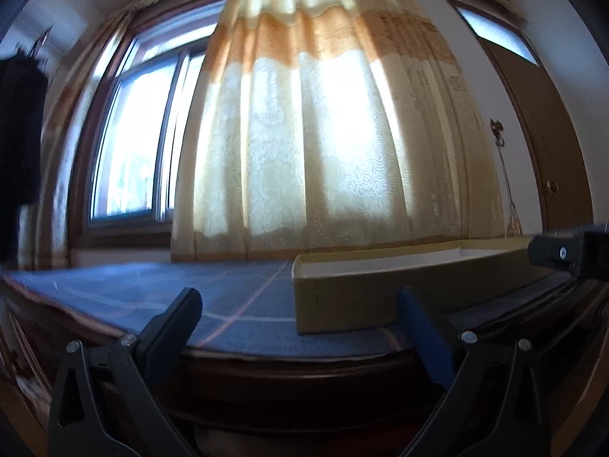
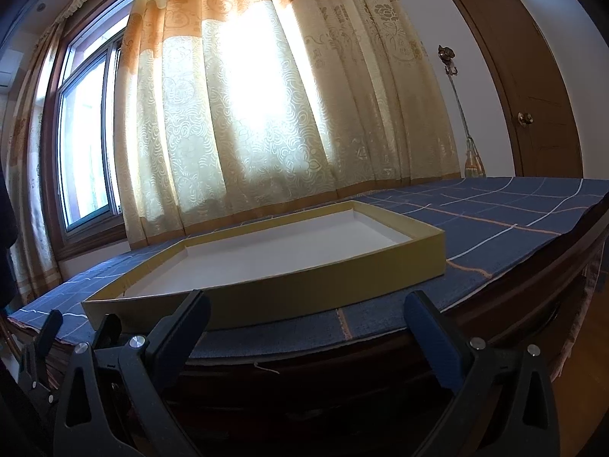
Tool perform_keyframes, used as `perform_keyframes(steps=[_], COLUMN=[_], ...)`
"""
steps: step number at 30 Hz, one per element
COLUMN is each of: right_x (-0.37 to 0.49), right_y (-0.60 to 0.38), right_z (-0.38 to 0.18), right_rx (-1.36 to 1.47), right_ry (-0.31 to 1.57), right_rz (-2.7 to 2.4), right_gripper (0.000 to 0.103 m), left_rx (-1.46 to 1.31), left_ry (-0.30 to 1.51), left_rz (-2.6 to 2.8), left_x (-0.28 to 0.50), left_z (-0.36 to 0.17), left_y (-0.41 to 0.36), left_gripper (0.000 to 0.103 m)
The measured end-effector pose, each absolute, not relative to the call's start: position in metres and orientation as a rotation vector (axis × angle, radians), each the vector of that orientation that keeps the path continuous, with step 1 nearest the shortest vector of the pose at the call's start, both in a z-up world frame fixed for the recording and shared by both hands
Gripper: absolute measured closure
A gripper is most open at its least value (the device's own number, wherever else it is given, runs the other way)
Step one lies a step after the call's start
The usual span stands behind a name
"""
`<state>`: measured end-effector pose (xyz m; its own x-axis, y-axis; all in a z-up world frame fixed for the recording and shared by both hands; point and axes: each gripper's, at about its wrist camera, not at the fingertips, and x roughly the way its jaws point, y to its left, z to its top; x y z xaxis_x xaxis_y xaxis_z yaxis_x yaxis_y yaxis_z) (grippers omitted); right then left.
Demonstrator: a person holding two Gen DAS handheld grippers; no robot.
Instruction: Take underwear out of drawer
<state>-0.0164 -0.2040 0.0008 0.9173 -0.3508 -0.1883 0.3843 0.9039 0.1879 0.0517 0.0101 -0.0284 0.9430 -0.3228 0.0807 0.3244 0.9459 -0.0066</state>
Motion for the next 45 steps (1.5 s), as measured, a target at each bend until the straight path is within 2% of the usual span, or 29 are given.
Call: perform_keyframes(steps=[9,23,45], right_x=[-0.021,-0.015,-0.021], right_y=[-0.202,-0.204,-0.184], right_z=[0.002,0.011,0.006], right_rx=[0.237,0.231,0.119], right_ry=[0.164,0.282,0.288], right_rz=[-0.374,-0.424,-0.456], right_gripper=[0.0,0.0,0.0], left_rx=[-0.012,-0.006,-0.006], left_ry=[-0.086,-0.041,-0.004], left_rz=[-0.322,-0.307,-0.308], left_x=[0.049,0.048,0.049], left_z=[-0.032,-0.029,-0.03], left_y=[0.008,0.009,0.011], left_gripper=[0.0,0.0,0.0])
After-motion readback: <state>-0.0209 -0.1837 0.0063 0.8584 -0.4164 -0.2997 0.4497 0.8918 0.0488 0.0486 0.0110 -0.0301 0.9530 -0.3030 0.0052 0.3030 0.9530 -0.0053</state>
